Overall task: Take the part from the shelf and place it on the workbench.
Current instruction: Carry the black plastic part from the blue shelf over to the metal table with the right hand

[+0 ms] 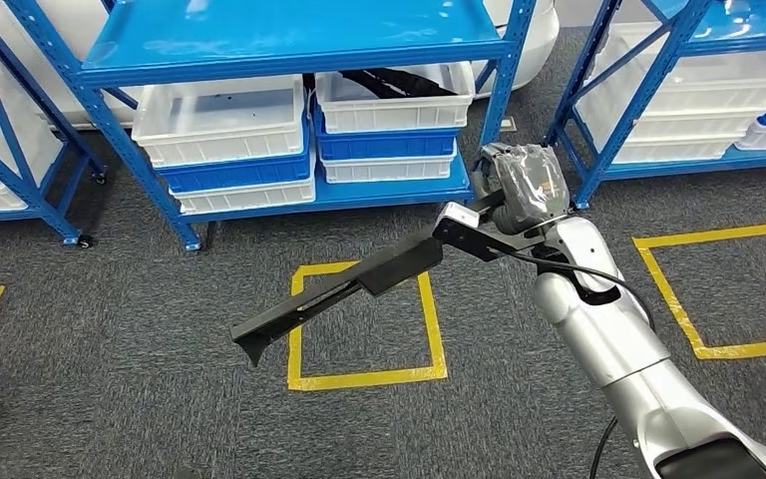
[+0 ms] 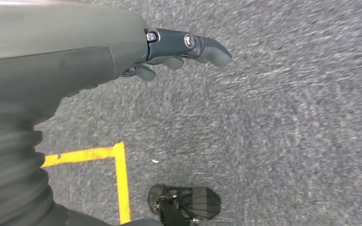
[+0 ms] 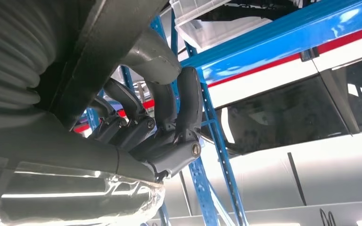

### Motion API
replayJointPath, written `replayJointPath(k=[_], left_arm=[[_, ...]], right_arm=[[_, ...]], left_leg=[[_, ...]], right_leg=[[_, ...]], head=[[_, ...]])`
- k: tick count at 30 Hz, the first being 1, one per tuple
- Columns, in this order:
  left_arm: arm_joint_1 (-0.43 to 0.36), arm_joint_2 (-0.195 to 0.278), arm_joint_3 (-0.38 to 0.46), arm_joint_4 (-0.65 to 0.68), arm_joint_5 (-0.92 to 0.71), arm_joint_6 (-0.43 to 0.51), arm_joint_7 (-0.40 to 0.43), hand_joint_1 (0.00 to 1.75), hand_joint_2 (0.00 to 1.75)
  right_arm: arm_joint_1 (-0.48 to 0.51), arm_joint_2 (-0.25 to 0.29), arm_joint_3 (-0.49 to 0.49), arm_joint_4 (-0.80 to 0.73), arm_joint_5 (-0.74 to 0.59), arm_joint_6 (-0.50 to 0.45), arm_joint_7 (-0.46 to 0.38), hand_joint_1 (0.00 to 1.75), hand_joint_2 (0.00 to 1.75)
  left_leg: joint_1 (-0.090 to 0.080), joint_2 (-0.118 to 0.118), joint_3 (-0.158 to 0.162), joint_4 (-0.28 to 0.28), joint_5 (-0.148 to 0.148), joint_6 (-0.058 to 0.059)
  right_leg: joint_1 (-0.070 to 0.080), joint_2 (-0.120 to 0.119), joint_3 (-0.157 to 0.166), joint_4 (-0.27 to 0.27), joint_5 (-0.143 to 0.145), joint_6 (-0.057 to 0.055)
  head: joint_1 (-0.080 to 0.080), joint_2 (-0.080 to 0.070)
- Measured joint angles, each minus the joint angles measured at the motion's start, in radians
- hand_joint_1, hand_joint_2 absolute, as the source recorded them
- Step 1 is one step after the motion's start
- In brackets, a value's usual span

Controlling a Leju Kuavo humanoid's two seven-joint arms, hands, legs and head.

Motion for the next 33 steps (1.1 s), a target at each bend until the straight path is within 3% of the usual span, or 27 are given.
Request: replayJointPath(k=[1, 2, 3, 4, 5, 7, 8, 9, 11, 12, 13, 15, 16, 18, 19, 20, 22, 23, 24, 26, 27, 28, 30, 31, 33], left_arm=[[-0.001, 0.001, 0.0, 0.0, 0.0, 0.0, 0.0, 0.0, 1.75], [-0.002, 0.002, 0.0, 0.0, 0.0, 0.0, 0.0, 0.0, 1.75], [-0.004, 0.002, 0.0, 0.0, 0.0, 0.0, 0.0, 0.0, 1.75], [-0.006, 0.001, 0.0, 0.0, 0.0, 0.0, 0.0, 0.0, 1.75], [-0.007, 0.0, 0.0, 0.0, 0.0, 0.0, 0.0, 0.0, 1.75], [-0.008, -0.001, 0.0, 0.0, 0.0, 0.0, 0.0, 0.0, 1.75], [-0.008, -0.001, 0.0, 0.0, 0.0, 0.0, 0.0, 0.0, 1.75], [-0.008, -0.002, 0.0, 0.0, 0.0, -0.001, 0.0, 0.0, 1.75], [-0.008, -0.003, 0.0, 0.0, 0.0, -0.001, 0.0, 0.0, 1.75], [-0.008, -0.004, 0.0, 0.0, 0.0, -0.002, 0.0, 0.0, 1.75], [-0.008, -0.004, 0.0, 0.0, -0.001, -0.002, 0.0, 0.0, 1.75], [-0.008, -0.005, 0.0, 0.0, -0.002, -0.003, 0.0, 0.0, 1.75], [-0.007, -0.004, 0.0, 0.0, -0.003, -0.003, 0.0, 0.0, 1.75], [-0.002, -0.003, 0.0, 0.0, -0.005, -0.004, 0.001, 0.0, 1.75], [0.003, -0.003, 0.0, 0.001, -0.006, -0.004, 0.002, 0.0, 1.75], [0.006, -0.003, 0.0, 0.001, -0.007, -0.005, 0.003, 0.0, 1.75], [0.01, -0.004, -0.001, 0.002, -0.01, -0.007, 0.006, 0.0, 1.75], [0.009, -0.004, -0.001, 0.002, -0.013, -0.008, 0.007, 0.0, 1.75], [0.008, -0.003, -0.001, 0.002, -0.014, -0.009, 0.008, 0.0, 1.75], [0.007, -0.002, -0.003, 0.001, -0.018, -0.011, 0.012, 0.0, 1.75], [0.005, -0.001, -0.003, 0.001, -0.018, -0.012, 0.014, 0.0, 1.75], [0.002, 0.001, -0.004, 0.0, -0.019, -0.012, 0.016, 0.0, 1.75], [-0.006, 0.004, -0.005, 0.0, -0.021, -0.012, 0.018, 0.0, 1.75], [-0.009, 0.006, -0.006, 0.0, -0.022, -0.012, 0.018, 0.0, 1.75], [-0.013, 0.008, -0.006, 0.0, -0.023, -0.012, 0.02, 0.0, 1.75]], right_arm=[[-0.003, 0.001, -0.001, -0.001, 0.0, 0.0, 0.0, 1.75, 1.75], [-0.004, 0.002, -0.001, 0.0, 0.0, 0.0, 0.0, 1.75, 1.75], [-0.006, 0.001, 0.0, 0.0, 0.0, 0.0, 0.0, 1.75, 1.75], [-0.008, -0.001, -0.001, 0.0, 0.0, 0.0, 0.0, 1.75, 1.75], [-0.009, -0.003, -0.001, 0.0, 0.0, 0.0, 0.0, 1.75, 1.75], [-0.011, -0.007, -0.002, 0.0, 0.0, 0.0, 0.0, 1.75, 1.75], [-0.01, -0.008, -0.003, 0.0, 0.0, 0.0, 0.0, 1.75, 1.75], [-0.009, -0.008, -0.003, 0.0, 0.0, 0.0, 0.0, 1.75, 1.75], [-0.008, -0.008, -0.003, 0.0, 0.001, 0.0, 0.0, 1.75, 1.75], [-0.008, -0.008, -0.003, 0.0, 0.002, 0.0, 0.0, 1.75, 1.75], [-0.008, -0.008, -0.003, -0.001, 0.003, 0.0, 0.0, 1.75, 1.75], [-0.009, -0.006, -0.005, -0.006, 0.006, 0.0, 0.0, 1.75, 1.75], [-0.009, -0.005, -0.005, -0.008, 0.007, 0.0, 0.0, 1.75, 1.75], [-0.005, -0.006, -0.004, -0.008, 0.01, 0.001, 0.001, 1.75, 1.75], [-0.003, -0.006, -0.003, -0.008, 0.011, 0.001, 0.002, 1.75, 1.75], [0.0, -0.006, -0.002, -0.008, 0.012, 0.002, 0.002, 1.75, 1.75], [0.003, -0.007, -0.003, -0.009, 0.013, 0.002, 0.004, 1.75, 1.75], [0.004, -0.007, -0.003, -0.009, 0.013, 0.002, 0.004, 1.75, 1.75], [0.008, -0.009, -0.004, -0.009, 0.013, 0.002, 0.006, 1.75, 1.75], [0.017, -0.012, -0.006, -0.011, 0.015, 0.001, 0.011, 1.75, 1.75], [0.022, -0.014, -0.007, -0.013, 0.017, 0.001, 0.014, 1.75, 1.75], [0.025, -0.016, -0.009, -0.018, 0.02, 0.0, 0.017, 1.75, 1.75], [0.026, -0.017, -0.014, -0.03, 0.027, 0.0, 0.023, 1.75, 1.75], [0.026, -0.017, -0.017, -0.035, 0.03, 0.0, 0.026, 1.75, 1.75], [0.029, -0.018, -0.019, -0.045, 0.035, 0.0, 0.033, 1.75, 1.75]], left_leg=[[-0.005, -0.001, 0.009, -0.019, -0.001, 0.004], [-0.008, -0.001, 0.005, -0.022, 0.017, 0.01], [-0.008, 0.0, 0.001, -0.034, 0.034, 0.017], [-0.007, 0.003, -0.009, -0.045, 0.054, 0.023], [-0.005, 0.005, -0.023, -0.055, 0.076, 0.028], [-0.004, 0.007, -0.062, -0.062, 0.114, 0.034], [-0.005, 0.008, -0.085, -0.061, 0.132, 0.033], [-0.006, 0.008, -0.108, -0.06, 0.151, 0.032], [-0.008, 0.009, -0.156, -0.059, 0.188, 0.028], [-0.008, 0.009, -0.177, -0.058, 0.206, 0.025], [-0.01, 0.008, -0.196, -0.057, 0.223, 0.021], [-0.013, 0.008, -0.217, -0.062, 0.258, 0.011], [-0.012, 0.007, -0.22, -0.073, 0.278, 0.005], [-0.006, 0.005, -0.221, -0.102, 0.309, -0.007], [-0.002, 0.004, -0.226, -0.101, 0.294, -0.014], [0.002, 0.004, -0.235, -0.078, 0.253, -0.022], [0.009, 0.004, -0.261, 0.037, 0.126, -0.039], [0.013, 0.004, -0.27, 0.115, 0.078, -0.046], [0.015, 0.005, -0.273, 0.184, 0.056, -0.05], [0.019, 0.004, -0.233, 0.237, 0.075, -0.054], [0.02, 0.004, -0.186, 0.208, 0.094, -0.051], [0.02, 0.003, -0.125, 0.145, 0.09, -0.046], [0.015, 0.0, -0.018, 0.004, 0.049, -0.032], [0.011, -0.001, 0.008, -0.039, 0.03, -0.024], [0.006, 0.002, 0.012, -0.062, 0.041, -0.007]], right_leg=[[-0.002, -0.001, 0.002, -0.006, 0.01, 0.007], [-0.002, -0.001, 0.003, -0.015, 0.022, 0.014], [-0.001, -0.001, 0.0, -0.017, 0.024, 0.017], [0.0, 0.0, -0.008, -0.009, 0.008, 0.014], [0.002, 0.001, -0.021, 0.015, -0.028, 0.007], [0.003, 0.002, -0.048, 0.121, -0.135, -0.011], [0.002, 0.002, -0.056, 0.187, -0.17, -0.01], [0.002, 0.002, -0.057, 0.245, -0.181, -0.003], [0.003, 0.002, -0.023, 0.291, -0.142, 0.021], [0.003, 0.002, 0.021, 0.263, -0.122, 0.027], [0.004, 0.002, 0.085, 0.197, -0.127, 0.024], [0.01, 0.003, 0.192, 0.034, -0.182, 0.004], [0.014, 0.003, 0.215, -0.019, -0.204, -0.006], [0.012, 0.001, 0.203, -0.04, -0.187, -0.02], [0.009, -0.001, 0.195, -0.04, -0.171, -0.028], [0.005, -0.003, 0.185, -0.041, -0.155, -0.036], [0.002, -0.006, 0.161, -0.04, -0.124, -0.045], [0.002, -0.007, 0.145, -0.039, -0.11, -0.045], [0.002, -0.007, 0.129, -0.038, -0.096, -0.044], [0.002, -0.006, 0.096, -0.036, -0.071, -0.038], [0.002, -0.006, 0.081, -0.034, -0.06, -0.035], [0.002, -0.005, 0.069, -0.033, -0.05, -0.03], [0.004, -0.005, 0.055, -0.034, -0.032, -0.018], [0.003, -0.006, 0.052, -0.036, -0.023, -0.011], [0.002, -0.006, 0.048, -0.041, -0.006, 0.004]], head=[[-0.003, 0.0], [-0.005, 0.0], [-0.007, 0.0], [-0.007, 0.0], [-0.005, 0.0], [-0.002, 0.0], [-0.001, 0.0], [0.0, 0.0], [0.0, 0.0], [0.0, 0.0], [0.0, 0.0], [-0.002, 0.0], [-0.004, 0.0], [-0.008, 0.0], [-0.009, 0.0], [-0.01, 0.0], [-0.013, 0.0], [-0.013, 0.0], [-0.013, 0.0], [-0.014, 0.0], [-0.014, 0.0], [-0.014, 0.0], [-0.013, 0.0], [-0.013, 0.0], [-0.012, 0.0]])
